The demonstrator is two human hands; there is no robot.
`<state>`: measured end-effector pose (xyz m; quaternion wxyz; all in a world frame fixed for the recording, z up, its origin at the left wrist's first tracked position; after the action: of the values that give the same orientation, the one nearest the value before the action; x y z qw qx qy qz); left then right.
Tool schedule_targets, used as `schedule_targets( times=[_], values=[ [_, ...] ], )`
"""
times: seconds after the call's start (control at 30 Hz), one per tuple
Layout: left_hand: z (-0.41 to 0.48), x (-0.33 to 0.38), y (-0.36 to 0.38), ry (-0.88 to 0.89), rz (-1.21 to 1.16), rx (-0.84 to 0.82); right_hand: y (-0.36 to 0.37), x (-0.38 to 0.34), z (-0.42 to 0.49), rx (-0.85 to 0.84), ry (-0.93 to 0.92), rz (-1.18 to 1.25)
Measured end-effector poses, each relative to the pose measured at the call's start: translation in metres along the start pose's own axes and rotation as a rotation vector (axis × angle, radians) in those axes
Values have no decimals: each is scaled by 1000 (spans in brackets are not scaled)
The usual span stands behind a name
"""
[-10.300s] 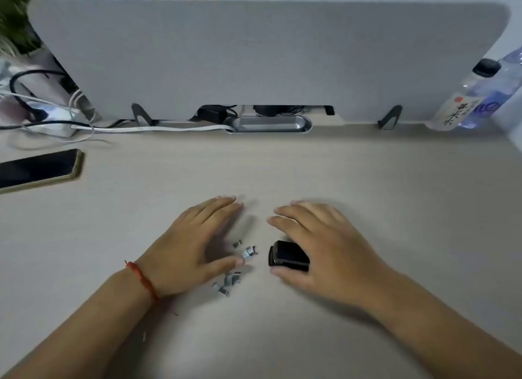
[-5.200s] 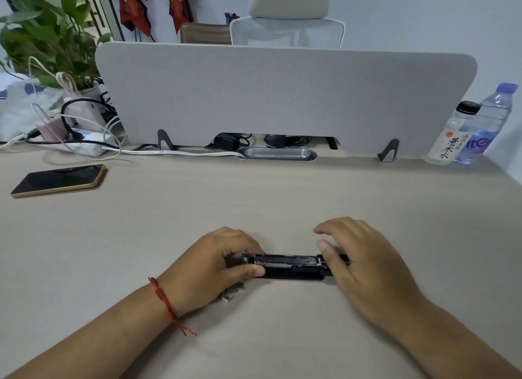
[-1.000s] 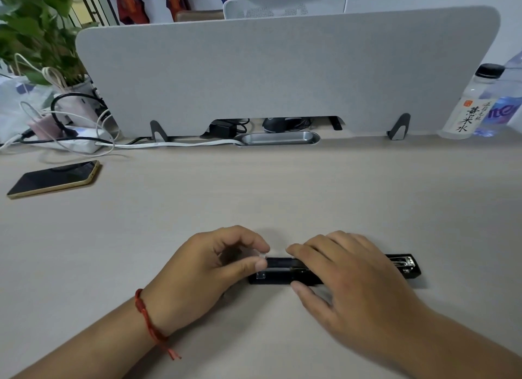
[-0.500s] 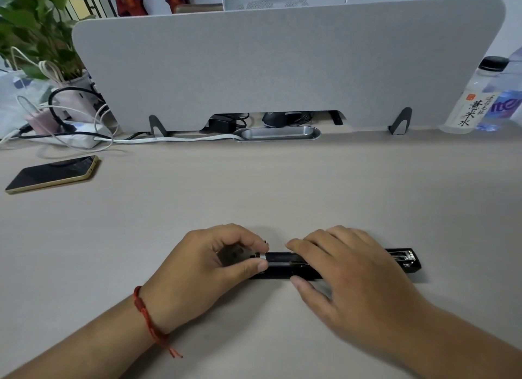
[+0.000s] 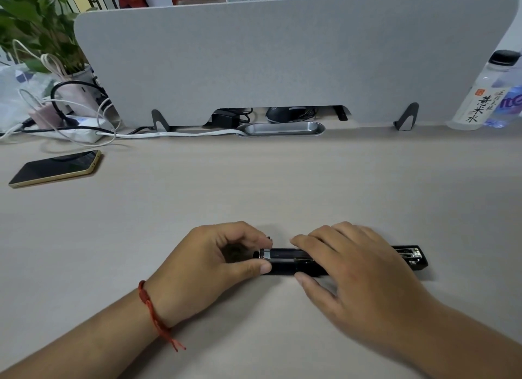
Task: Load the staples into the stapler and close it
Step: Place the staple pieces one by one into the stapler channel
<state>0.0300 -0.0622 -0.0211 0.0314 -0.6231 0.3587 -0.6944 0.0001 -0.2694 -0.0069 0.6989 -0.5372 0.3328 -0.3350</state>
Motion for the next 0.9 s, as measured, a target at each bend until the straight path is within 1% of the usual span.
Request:
schedule_targets(
  times=[0.1, 0.17, 0.33, 0.47, 0.53, 0.67, 0.77, 0.9],
  values=[
    [-2, 6, -1, 73, 92, -48, 0, 1, 0, -3, 1, -3],
    [-3, 11, -5, 122, 187, -40, 0, 1, 0, -5, 2, -3],
    [-5, 19, -4, 233, 288, -48, -1, 0, 0, -8, 0, -2],
    [-4, 24, 2, 281, 463, -79, -2, -1, 0, -4, -2, -5],
    [-3, 27, 5, 301, 511, -86, -2, -1, 0, -7, -4, -8],
    [-2, 36, 9, 344, 559, -79, -2, -1, 0, 2, -4, -9],
    [1, 42, 20, 363, 604, -121, -1, -2, 0, 1, -12, -13],
    [4, 43, 29, 333, 623, -157, -1, -3, 1, -3, -23, -8]
  ],
)
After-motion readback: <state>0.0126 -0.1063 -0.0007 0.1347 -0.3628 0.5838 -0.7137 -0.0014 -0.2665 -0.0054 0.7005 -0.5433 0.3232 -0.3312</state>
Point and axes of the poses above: each hand's wrist, its own z-axis towards the middle knuckle, its own y-axis out of the palm, x = y × z, the point moved 8 cm from there along z, towards the middle knuckle, and after that the axes turned 10 degrees about -x, right-handed, at the moved point
